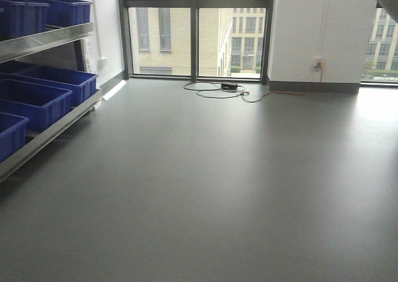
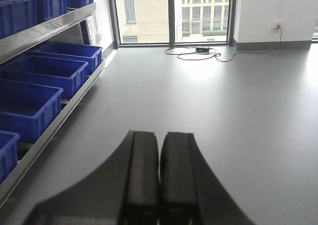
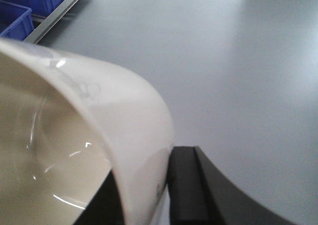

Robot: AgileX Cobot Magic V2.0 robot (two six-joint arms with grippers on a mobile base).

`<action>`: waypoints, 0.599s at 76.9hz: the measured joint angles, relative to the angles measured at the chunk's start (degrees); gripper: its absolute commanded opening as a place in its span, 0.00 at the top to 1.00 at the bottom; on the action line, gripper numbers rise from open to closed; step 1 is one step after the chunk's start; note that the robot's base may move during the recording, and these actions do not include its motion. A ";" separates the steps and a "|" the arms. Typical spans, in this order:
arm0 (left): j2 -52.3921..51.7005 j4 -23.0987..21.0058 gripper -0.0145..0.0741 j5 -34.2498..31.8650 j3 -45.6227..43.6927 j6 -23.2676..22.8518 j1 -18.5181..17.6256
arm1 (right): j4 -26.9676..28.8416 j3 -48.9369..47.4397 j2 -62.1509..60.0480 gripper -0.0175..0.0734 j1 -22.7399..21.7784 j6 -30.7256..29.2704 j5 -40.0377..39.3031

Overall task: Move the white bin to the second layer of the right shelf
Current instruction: 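Drive toward the windows holding the white bin in the right gripper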

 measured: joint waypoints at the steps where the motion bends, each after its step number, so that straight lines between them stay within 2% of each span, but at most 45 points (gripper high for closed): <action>1: 0.00 0.00 0.74 0.00 0.00 0.00 0.00 | 0.00 0.00 0.00 0.75 0.00 0.00 0.00; 46: 0.00 0.00 0.74 0.00 0.00 0.00 0.00 | 0.00 0.00 0.00 0.75 0.00 0.00 0.00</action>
